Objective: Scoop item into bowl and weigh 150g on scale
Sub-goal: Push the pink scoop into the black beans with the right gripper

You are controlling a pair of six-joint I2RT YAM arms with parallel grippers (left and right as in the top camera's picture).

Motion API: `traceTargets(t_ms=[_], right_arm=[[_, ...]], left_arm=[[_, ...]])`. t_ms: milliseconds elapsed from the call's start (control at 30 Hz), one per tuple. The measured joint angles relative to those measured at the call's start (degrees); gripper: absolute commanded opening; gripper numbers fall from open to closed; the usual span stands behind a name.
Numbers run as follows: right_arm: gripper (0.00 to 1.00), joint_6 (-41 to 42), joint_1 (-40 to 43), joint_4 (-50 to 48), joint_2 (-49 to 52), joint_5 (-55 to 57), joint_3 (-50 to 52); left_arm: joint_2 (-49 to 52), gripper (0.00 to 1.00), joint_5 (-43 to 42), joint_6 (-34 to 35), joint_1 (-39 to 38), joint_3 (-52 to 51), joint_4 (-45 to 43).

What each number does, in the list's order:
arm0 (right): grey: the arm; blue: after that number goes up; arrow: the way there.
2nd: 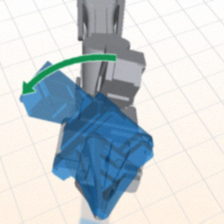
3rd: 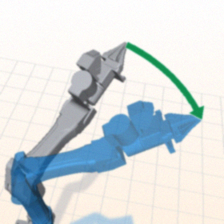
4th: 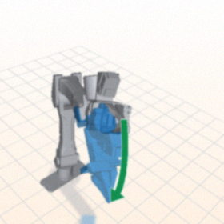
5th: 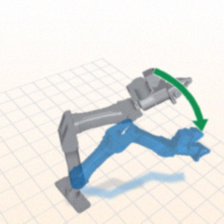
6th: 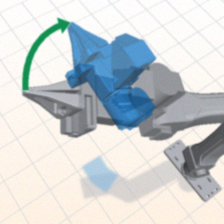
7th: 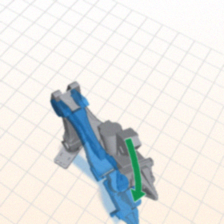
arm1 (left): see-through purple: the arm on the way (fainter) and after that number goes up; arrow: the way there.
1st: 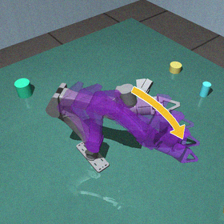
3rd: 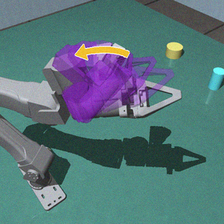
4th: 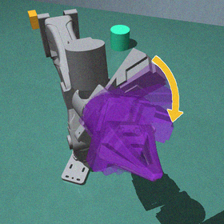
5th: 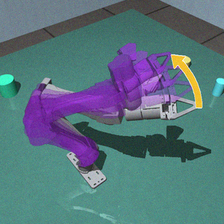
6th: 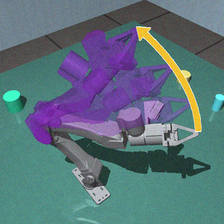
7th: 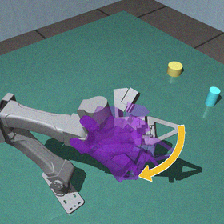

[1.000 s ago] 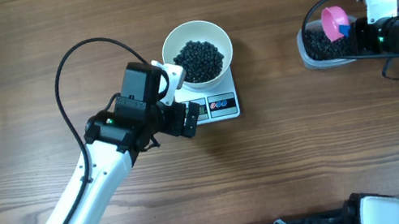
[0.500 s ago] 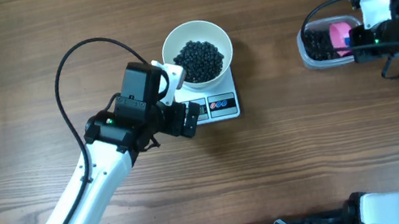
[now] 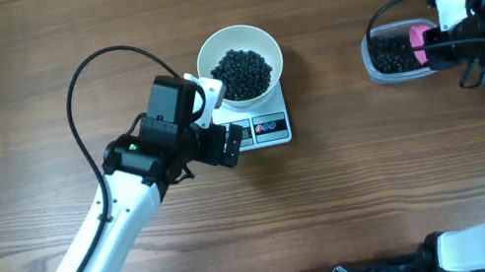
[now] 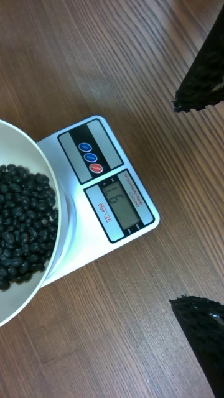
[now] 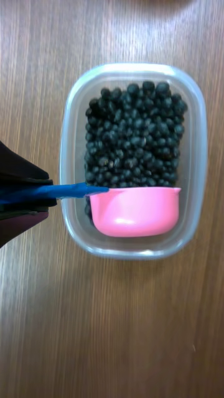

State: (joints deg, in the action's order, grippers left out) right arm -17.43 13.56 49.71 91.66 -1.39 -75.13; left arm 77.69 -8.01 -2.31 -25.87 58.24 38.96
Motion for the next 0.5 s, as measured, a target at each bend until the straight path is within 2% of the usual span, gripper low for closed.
traceTargets(t_ms=[500], right_arm=[[0.04,1.51,-1.31,3.56,3.23,-6.8,-0.02]], left_arm=[[0.0,1.0,0.0,0.0,0.0,0.0,0.0]])
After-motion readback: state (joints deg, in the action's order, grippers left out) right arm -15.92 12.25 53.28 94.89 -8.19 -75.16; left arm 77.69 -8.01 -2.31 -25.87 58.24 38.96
